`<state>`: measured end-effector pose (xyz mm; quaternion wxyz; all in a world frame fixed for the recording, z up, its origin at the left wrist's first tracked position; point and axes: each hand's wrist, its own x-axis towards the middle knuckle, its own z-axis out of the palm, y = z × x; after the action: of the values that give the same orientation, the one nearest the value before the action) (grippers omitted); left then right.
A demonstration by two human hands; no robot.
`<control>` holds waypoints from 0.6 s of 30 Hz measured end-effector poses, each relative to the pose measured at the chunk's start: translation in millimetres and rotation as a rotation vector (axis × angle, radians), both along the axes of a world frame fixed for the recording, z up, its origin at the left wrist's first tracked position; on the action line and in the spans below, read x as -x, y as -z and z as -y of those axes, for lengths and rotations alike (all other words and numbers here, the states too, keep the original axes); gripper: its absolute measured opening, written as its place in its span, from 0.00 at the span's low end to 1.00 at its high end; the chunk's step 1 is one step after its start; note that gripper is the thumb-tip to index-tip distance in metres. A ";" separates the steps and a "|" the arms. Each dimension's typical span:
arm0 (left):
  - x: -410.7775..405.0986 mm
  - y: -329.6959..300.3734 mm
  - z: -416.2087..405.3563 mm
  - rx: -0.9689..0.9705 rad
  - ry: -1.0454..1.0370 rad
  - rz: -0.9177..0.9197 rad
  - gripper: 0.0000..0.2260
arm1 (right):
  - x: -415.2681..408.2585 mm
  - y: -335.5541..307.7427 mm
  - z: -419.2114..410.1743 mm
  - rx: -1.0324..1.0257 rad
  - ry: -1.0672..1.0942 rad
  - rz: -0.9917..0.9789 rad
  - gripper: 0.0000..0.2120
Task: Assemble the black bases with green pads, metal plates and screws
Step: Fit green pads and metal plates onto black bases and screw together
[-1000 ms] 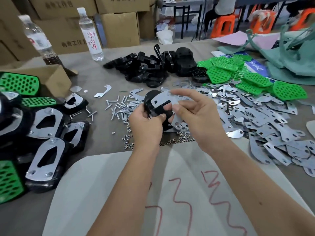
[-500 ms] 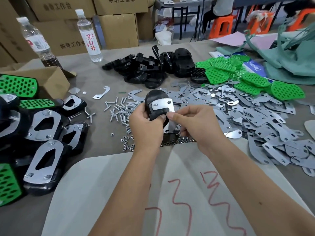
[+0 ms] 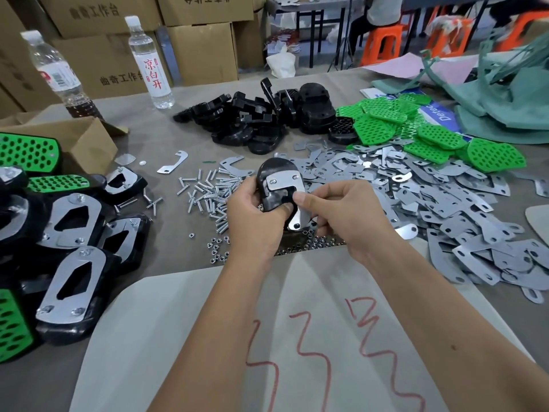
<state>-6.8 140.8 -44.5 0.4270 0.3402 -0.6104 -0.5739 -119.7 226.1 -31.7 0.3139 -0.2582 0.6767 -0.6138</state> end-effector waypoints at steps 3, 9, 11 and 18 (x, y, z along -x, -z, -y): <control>-2.0 -0.4 0.2 -0.024 0.058 0.033 0.21 | -1.9 2.2 -0.4 0.022 0.033 -0.063 0.11; -5.8 -6.3 -1.3 -0.148 0.131 0.037 0.20 | -5.7 4.0 3.7 0.066 0.065 -0.094 0.13; -6.5 -8.4 -3.3 -0.152 0.143 0.045 0.20 | -6.7 5.8 4.7 0.098 0.074 -0.046 0.14; -8.4 -11.8 -4.0 -0.123 0.165 0.103 0.20 | -10.6 8.8 7.1 0.158 0.103 -0.001 0.15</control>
<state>1.6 144.8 -32.7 0.3249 0.3435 -0.6211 -0.6250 -109.1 218.9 -40.6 0.2601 -0.2474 0.6387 -0.6806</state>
